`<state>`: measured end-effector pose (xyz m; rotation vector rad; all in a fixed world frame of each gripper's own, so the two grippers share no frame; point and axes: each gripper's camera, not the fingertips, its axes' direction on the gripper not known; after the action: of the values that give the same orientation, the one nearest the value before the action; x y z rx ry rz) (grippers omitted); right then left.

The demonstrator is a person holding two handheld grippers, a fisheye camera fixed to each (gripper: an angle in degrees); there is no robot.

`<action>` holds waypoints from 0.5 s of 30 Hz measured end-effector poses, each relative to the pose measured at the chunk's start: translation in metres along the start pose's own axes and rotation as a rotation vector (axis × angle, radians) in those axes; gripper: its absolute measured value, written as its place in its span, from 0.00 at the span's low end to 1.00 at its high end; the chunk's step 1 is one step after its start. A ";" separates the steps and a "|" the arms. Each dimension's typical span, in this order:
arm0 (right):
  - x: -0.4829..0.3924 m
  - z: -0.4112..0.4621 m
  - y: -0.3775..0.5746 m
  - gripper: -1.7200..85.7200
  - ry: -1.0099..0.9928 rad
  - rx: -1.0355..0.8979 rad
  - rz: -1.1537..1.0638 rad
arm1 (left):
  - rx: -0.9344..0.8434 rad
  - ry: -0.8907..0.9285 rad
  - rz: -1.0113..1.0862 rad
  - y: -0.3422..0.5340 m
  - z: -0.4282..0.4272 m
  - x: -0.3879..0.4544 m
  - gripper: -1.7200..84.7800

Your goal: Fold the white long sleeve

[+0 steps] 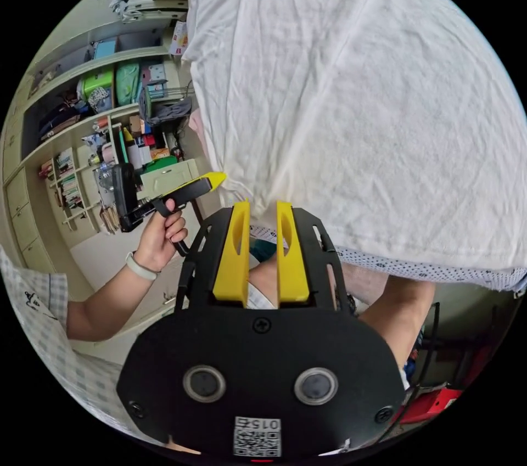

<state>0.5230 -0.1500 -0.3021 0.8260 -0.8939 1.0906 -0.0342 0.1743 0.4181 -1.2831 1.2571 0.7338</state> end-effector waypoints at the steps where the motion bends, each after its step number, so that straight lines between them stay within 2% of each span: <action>1: -0.003 0.005 -0.001 0.11 0.023 -0.010 -0.001 | 0.004 0.001 -0.002 0.001 0.001 -0.004 0.09; 8: -0.020 0.040 -0.012 0.04 0.107 -0.055 0.051 | 0.047 0.054 0.011 0.011 0.009 -0.043 0.02; 15: -0.054 0.077 -0.009 0.04 0.288 -0.086 -0.068 | 0.037 -0.061 0.025 0.015 0.025 -0.066 0.02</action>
<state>0.5063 -0.2410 -0.3210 0.6051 -0.6617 1.0719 -0.0570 0.2159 0.4719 -1.2081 1.2339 0.7591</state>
